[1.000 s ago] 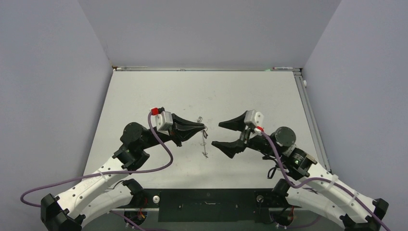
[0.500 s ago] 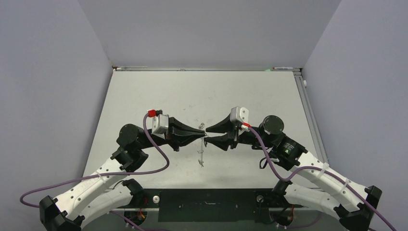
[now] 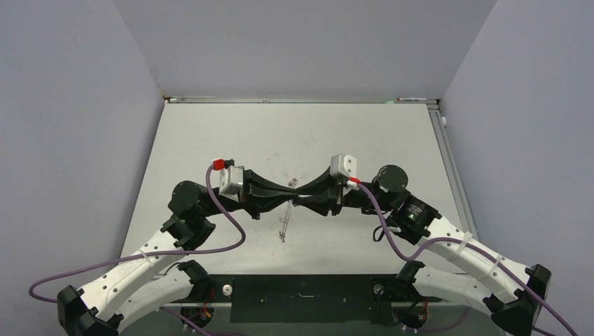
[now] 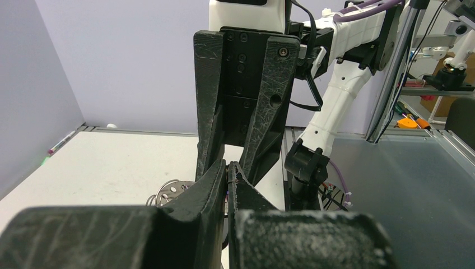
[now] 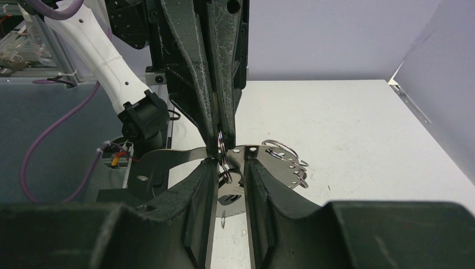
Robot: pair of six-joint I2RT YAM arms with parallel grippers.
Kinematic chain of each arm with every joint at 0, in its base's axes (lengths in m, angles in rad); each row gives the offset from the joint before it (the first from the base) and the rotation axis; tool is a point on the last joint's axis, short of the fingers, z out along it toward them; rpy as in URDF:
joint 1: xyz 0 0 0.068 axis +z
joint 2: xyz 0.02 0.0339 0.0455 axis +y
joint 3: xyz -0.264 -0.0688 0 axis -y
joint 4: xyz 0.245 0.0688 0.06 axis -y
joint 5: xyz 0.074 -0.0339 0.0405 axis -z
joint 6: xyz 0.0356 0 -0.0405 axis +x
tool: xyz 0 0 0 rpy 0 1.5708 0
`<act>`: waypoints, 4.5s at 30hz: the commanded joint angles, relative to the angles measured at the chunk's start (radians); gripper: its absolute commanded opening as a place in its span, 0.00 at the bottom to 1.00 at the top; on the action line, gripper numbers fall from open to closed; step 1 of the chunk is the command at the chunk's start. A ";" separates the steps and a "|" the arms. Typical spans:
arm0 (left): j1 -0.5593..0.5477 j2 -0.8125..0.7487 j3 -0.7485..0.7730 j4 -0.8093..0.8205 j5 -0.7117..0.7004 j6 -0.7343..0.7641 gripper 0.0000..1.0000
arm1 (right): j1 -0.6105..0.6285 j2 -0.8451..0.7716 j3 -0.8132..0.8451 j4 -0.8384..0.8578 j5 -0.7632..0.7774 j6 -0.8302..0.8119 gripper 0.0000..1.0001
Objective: Put the keys on the keyring
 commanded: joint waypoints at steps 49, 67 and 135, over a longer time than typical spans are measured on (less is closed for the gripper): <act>0.002 -0.058 0.020 0.083 -0.057 0.008 0.00 | -0.005 0.019 0.038 0.184 -0.067 0.062 0.22; 0.003 -0.056 0.016 0.093 -0.062 0.002 0.00 | -0.004 0.024 0.037 0.213 -0.060 0.074 0.22; 0.075 0.080 0.192 -0.460 0.187 0.277 0.37 | 0.041 0.252 0.537 -0.828 0.076 -0.407 0.05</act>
